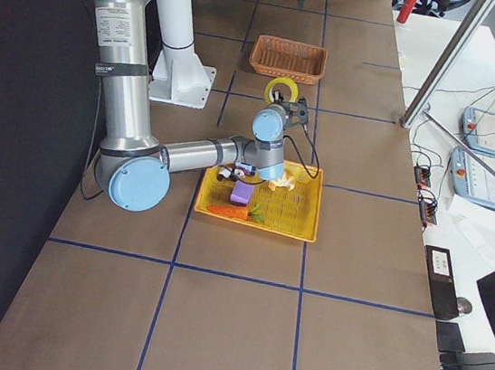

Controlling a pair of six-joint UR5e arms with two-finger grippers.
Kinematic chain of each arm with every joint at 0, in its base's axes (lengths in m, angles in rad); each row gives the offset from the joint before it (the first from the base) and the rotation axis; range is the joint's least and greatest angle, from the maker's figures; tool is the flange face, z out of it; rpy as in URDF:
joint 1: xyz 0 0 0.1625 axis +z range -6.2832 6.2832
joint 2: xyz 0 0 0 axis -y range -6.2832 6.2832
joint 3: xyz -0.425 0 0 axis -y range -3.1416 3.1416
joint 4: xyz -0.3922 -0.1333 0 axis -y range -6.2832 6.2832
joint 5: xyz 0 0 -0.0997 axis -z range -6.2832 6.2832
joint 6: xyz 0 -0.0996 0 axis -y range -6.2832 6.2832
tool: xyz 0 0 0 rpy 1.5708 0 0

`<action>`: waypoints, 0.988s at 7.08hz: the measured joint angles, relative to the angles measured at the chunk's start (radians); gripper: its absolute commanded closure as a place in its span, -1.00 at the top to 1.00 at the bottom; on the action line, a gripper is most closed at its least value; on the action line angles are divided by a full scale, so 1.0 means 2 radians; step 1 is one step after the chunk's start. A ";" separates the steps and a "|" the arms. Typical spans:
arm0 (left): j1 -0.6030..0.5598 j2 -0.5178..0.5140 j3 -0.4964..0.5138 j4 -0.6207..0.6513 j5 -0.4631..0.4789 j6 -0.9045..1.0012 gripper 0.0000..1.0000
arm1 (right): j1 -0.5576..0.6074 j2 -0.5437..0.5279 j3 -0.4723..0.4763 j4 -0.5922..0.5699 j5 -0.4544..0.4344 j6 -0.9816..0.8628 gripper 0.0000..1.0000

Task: Move tape to another basket

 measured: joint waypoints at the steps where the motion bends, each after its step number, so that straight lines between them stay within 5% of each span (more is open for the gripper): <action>1: 0.026 -0.014 -0.007 -0.018 0.022 -0.044 1.00 | -0.023 0.000 0.000 0.036 -0.029 0.016 -1.00; 4: 0.132 -0.026 -0.058 -0.064 0.154 -0.140 1.00 | -0.097 0.001 0.007 0.129 -0.112 0.043 -1.00; 7: 0.204 -0.073 -0.062 -0.115 0.234 -0.199 1.00 | -0.154 0.016 0.045 0.141 -0.162 0.067 -1.00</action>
